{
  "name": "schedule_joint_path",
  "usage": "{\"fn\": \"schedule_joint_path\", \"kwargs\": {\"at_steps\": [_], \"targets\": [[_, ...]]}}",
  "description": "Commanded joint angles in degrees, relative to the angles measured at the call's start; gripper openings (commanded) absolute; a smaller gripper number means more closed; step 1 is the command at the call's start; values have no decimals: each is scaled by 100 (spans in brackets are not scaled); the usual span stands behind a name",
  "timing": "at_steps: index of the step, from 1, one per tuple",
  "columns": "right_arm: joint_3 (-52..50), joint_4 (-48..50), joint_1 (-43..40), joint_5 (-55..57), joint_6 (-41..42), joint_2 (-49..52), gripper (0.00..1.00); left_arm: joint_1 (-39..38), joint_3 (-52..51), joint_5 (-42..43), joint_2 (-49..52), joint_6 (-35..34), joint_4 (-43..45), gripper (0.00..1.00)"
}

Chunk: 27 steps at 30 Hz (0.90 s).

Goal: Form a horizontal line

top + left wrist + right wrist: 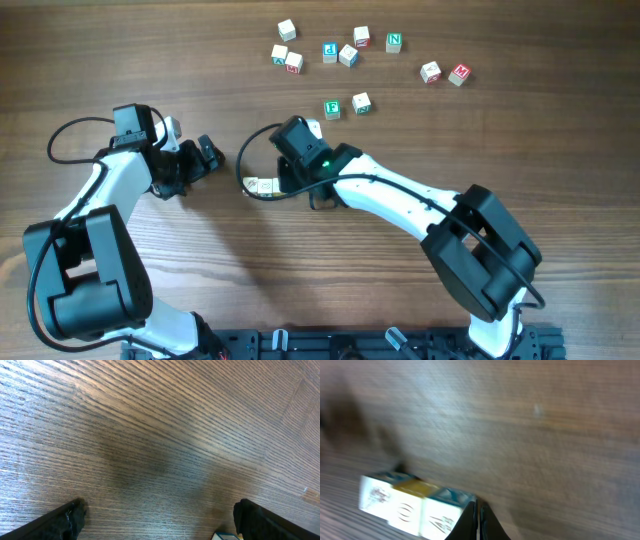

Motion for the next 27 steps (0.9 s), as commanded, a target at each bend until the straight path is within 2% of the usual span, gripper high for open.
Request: {"fn": "schedule_joint_path", "kwargs": {"at_steps": [1, 6, 11, 17, 22, 27], "targets": [[170, 404, -210, -299, -442, -170, 5, 92, -343, -769, 457, 31, -68, 100], [605, 706, -387, -566, -669, -48, 5, 92, -343, -769, 457, 31, -68, 100], [2026, 63, -387, -1091, -870, 1095, 5, 92, -343, -769, 457, 31, -68, 100], [2059, -59, -160, -1460, -658, 1322, 5, 92, -343, -769, 457, 31, -68, 100], [2059, -321, -37, -1753, 221, 1340, 5, 92, -343, -769, 457, 31, -68, 100], [2055, -284, -37, -1864, 496, 1342, 4, 92, -343, -769, 457, 31, -68, 100]]}}
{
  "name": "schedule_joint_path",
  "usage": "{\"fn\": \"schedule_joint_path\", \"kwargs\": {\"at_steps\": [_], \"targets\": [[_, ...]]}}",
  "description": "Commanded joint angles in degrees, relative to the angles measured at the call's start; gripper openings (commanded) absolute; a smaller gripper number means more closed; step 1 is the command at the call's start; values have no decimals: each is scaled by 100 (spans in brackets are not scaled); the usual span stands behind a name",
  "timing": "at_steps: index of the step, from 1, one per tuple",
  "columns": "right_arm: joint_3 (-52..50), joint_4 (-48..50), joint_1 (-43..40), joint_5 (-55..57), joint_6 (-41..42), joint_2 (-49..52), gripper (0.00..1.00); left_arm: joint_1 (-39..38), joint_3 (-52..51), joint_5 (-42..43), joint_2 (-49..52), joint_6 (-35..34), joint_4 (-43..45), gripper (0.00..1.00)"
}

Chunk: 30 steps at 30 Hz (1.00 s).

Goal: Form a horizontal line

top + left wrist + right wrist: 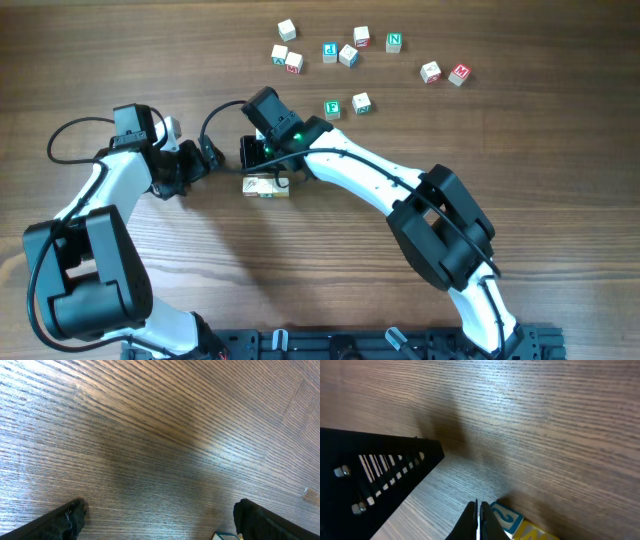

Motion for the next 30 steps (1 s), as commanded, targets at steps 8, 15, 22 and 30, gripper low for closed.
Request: {"fn": "schedule_joint_path", "kwargs": {"at_steps": [8, 15, 22, 30], "targets": [[55, 254, -90, -260, 229, 389, 5, 92, -343, -761, 461, 31, -70, 100], [55, 116, -76, -291, 267, 391, 5, 92, -343, -761, 461, 31, -70, 100], [55, -31, -35, -396, 271, 391, 5, 92, -343, -761, 461, 31, -70, 100], [55, -46, 13, -396, 267, 391, 5, 92, -343, -761, 461, 31, -70, 100]]}}
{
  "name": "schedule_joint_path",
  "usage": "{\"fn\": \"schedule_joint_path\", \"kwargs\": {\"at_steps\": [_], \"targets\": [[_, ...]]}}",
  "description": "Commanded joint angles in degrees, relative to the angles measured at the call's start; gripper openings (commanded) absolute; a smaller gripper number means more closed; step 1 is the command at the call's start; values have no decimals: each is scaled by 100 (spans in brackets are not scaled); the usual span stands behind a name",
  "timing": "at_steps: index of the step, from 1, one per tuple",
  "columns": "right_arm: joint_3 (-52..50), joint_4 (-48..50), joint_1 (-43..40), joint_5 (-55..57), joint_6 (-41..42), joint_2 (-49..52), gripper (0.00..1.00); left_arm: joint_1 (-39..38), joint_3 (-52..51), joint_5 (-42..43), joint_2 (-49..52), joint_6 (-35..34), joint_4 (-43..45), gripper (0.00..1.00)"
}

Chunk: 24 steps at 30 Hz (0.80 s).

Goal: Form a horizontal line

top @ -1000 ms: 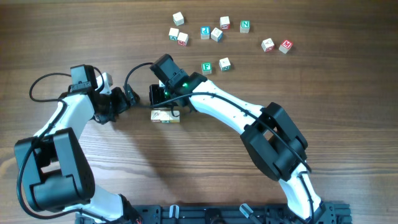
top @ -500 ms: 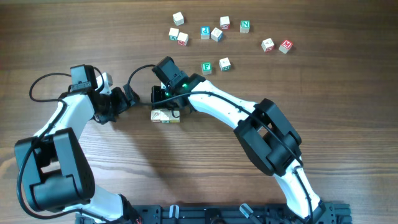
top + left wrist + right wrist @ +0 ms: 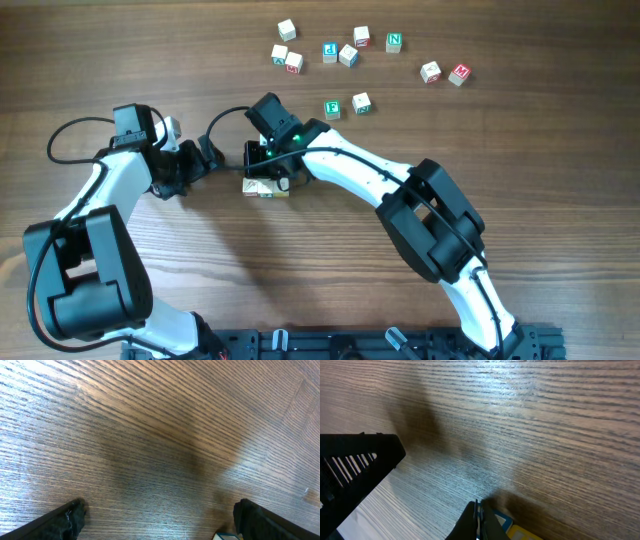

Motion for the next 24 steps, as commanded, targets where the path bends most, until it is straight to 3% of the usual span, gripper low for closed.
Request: {"fn": "schedule_joint_path", "kwargs": {"at_steps": [1, 9, 17, 24], "targets": [[55, -7, 57, -116, 50, 52, 4, 92, -343, -748, 461, 31, -70, 100], [55, -44, 57, -85, 26, 52, 5, 92, -343, -748, 461, 31, -70, 100], [72, 118, -249, 761, -520, -251, 5, 92, -343, -748, 461, 31, -70, 100], [70, -1764, -796, 2542, -608, -1471, 5, 92, -343, -748, 461, 31, -70, 100]]}}
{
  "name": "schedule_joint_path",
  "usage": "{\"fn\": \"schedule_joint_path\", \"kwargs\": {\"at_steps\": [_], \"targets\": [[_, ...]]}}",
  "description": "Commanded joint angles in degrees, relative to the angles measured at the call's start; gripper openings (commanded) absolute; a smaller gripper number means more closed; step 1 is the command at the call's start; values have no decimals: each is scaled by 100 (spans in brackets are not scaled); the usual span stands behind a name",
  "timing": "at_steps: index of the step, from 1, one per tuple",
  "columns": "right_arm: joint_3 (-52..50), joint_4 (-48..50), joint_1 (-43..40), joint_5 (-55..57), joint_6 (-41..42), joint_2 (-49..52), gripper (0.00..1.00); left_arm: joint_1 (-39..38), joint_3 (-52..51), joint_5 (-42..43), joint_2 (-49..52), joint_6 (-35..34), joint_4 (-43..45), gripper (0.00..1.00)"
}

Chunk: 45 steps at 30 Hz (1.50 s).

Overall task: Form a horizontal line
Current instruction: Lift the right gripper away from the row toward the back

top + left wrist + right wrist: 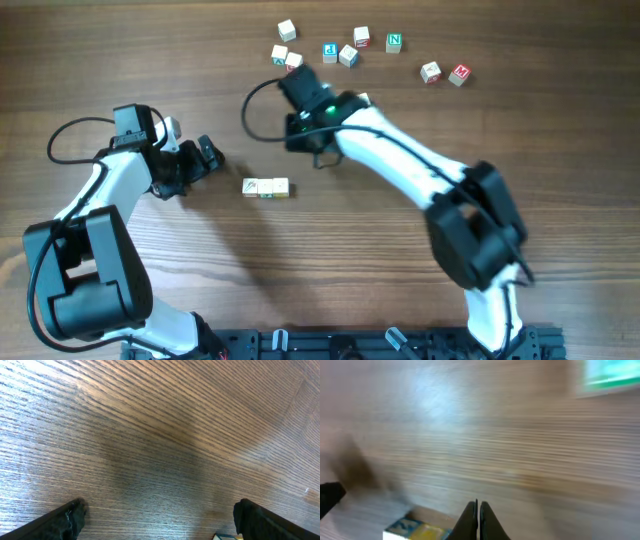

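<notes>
A short row of three lettered blocks (pixel 266 187) lies left to right on the wooden table; its end shows blurred in the right wrist view as the row (pixel 415 529). My right gripper (pixel 302 140) is shut and empty, up and to the right of the row; the wrist view shows the gripper (pixel 478 510) with its fingers pressed together. My left gripper (pixel 207 155) stands open and empty to the left of the row, and in the wrist view the gripper (pixel 160 516) has a block corner (pixel 227 536) beside its right finger.
Several loose lettered blocks lie scattered at the back, among them a white block (pixel 287 29), a green N block (pixel 394 42) and a red block (pixel 459 72). A green-edged block (pixel 610 375) shows blurred at the top right of the right wrist view.
My right gripper, still shut, has moved from the row's upper edge up and to the right, away from the row. The row and the left arm have not moved.
My shut right gripper was at the right end of the three-block row. Then it was above the row's left end, then against its upper edge. Now it stands clear of the row, nearer the loose blocks. The left gripper stayed open beside the row throughout.
</notes>
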Motion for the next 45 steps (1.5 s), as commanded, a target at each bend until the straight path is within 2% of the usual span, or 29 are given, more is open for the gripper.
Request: {"fn": "schedule_joint_path", "kwargs": {"at_steps": [1, 7, 8, 11, 15, 21, 22, 24, 25, 27, 30, 31, 34, 39, 41, 45], "targets": [[61, -560, -186, 695, -94, -660, 5, 92, -341, -745, 461, 31, -70, 100], [61, -1687, -407, 695, -74, -1447, 5, 92, -341, -592, 461, 4, 774, 100], [61, -1733, -476, 695, -48, -1703, 5, 92, -341, -173, 461, -179, 785, 100], [61, -1821, -568, 699, 81, -2162, 5, 92, -341, -22, 461, -256, 789, 100], [61, -2164, -769, 721, 120, -2452, 5, 92, -341, 675, 461, -249, 789, 100], [17, -2522, -1023, 763, 116, -2452, 5, 109, -339, 699, 225, -245, 752, 100], [17, -2535, -1034, 765, 109, -2452, 5, 140, -339, 699, 83, -225, 704, 78], [-4, -2540, -1104, 765, 55, -2450, 5, 225, -326, 697, -455, -227, 535, 12], [-63, -2522, -1152, 763, 61, -2450, 5, 247, -326, 697, -748, -227, 435, 4], [-332, -2385, -1217, 717, 74, -2450, 5, 247, -326, 671, -1390, -227, 160, 4], [-1228, -1512, -1215, 313, 55, -2450, 5, 247, -328, 669, -1969, -225, -232, 4], [-1801, -901, -1215, 59, 57, -2450, 4, 247, -330, 647, -1982, -223, -369, 4], [-2680, 256, -1217, -341, 79, -2450, 5, 247, -332, 544, -1982, -227, -831, 4], [-3414, 1871, -1215, -831, 374, -2264, 5, 243, -361, 518, -1934, -275, -778, 4], [-3615, 2461, -1209, -1307, 468, -1954, 4, 240, -365, 210, -1814, -619, -743, 4], [-3641, 2524, -1209, -1399, 557, -1714, 4, 133, -365, -188, -1561, -557, -756, 4]]}}
